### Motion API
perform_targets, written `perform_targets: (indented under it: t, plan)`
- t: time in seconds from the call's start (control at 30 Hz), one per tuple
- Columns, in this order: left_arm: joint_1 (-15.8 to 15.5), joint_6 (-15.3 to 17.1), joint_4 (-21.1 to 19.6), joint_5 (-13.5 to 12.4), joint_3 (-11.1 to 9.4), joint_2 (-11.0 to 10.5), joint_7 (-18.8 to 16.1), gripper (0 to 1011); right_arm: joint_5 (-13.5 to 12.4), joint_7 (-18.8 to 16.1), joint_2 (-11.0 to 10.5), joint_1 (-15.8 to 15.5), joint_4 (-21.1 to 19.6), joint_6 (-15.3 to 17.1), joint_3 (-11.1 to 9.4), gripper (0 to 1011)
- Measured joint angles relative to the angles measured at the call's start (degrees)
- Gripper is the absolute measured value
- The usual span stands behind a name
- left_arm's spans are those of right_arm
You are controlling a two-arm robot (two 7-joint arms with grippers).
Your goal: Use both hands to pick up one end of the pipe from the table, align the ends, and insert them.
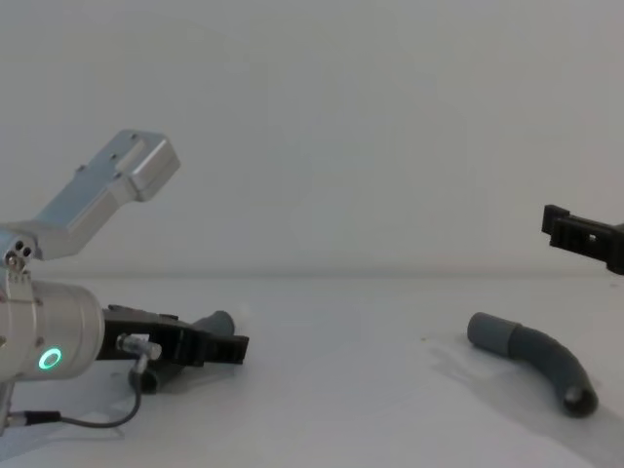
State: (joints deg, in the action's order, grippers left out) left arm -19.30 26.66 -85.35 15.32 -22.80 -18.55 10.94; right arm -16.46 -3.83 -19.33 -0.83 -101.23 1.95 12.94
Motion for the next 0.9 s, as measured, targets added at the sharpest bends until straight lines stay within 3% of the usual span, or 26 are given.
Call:
perform_targets:
  t: [0.37, 0.57, 0.63, 0.7, 0.9]
  plan:
    - [0.4, 0.0, -0.5, -0.5, 0.3, -0.1, 0.1, 701, 0.0, 0.0, 0.0, 0.0, 0.0, 0.0, 0.0, 1004]
    - [0.5, 0.0, -0.6, -0.6, 0.4, -0.1, 0.1, 484, 0.0, 0.0, 0.0, 0.0, 0.0, 0.0, 0.0, 1004]
    - [0.5, 0.0, -0.6, -0.6, 0.4, -0.1, 0.1, 471, 0.0, 0.0, 0.0, 0.0, 0.0, 0.0, 0.0, 1004]
    - [0.5, 0.1, -0.7, -0.7, 0.4, -0.1, 0.1, 375, 0.0, 0.0, 0.0, 0.0, 0.0, 0.0, 0.0, 1004]
    - [0.5, 0.1, -0.7, -0.7, 0.4, -0.2, 0.1, 355, 0.0, 0.0, 0.0, 0.0, 0.0, 0.0, 0.0, 1004]
